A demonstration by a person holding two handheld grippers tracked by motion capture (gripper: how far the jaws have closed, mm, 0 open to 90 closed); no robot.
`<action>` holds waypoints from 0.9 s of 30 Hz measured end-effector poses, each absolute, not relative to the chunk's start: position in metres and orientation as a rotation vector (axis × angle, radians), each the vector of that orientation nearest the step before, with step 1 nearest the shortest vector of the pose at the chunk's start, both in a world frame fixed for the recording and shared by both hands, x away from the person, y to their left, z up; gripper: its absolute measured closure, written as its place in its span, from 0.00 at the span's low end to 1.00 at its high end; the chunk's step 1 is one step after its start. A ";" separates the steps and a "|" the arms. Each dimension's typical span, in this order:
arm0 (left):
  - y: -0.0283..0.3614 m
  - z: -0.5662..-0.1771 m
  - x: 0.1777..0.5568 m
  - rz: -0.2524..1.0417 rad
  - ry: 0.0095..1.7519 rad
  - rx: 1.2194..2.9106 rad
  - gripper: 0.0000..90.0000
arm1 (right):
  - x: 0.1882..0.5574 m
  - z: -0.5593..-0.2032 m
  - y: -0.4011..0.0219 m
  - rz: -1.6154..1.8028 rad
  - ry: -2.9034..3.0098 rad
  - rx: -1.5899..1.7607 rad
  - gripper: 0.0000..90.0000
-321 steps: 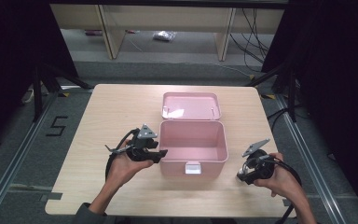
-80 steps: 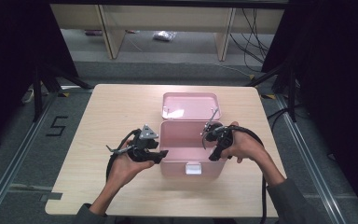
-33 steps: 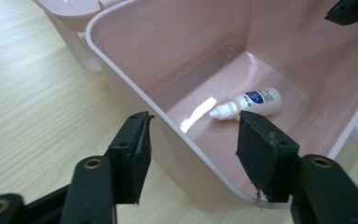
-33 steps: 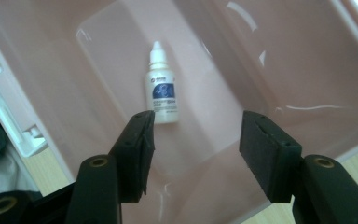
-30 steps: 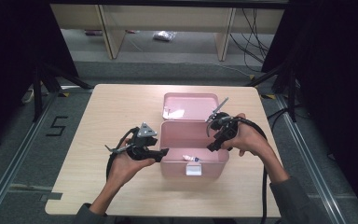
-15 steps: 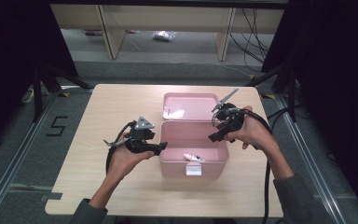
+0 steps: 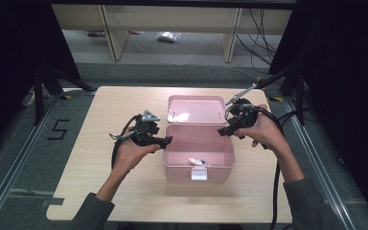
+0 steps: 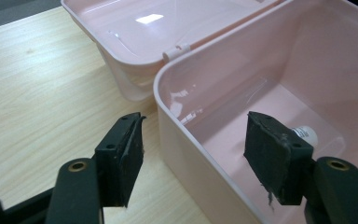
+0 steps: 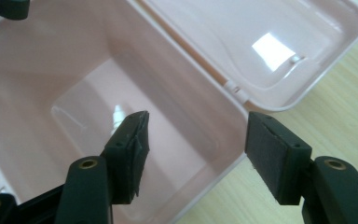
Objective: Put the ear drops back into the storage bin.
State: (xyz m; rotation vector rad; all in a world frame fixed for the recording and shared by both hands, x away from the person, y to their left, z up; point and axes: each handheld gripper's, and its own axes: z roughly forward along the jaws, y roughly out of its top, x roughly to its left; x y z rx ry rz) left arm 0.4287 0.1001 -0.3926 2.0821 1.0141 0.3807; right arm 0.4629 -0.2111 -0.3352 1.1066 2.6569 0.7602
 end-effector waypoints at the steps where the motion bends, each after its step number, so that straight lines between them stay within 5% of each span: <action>1: 0.100 -0.392 0.431 0.381 1.011 2.089 0.41 | 0.464 -0.335 -0.212 0.773 2.640 1.110 0.45; 27: 0.094 -0.405 0.473 0.312 1.001 2.087 0.53 | 0.499 -0.349 -0.236 0.917 2.344 1.299 0.41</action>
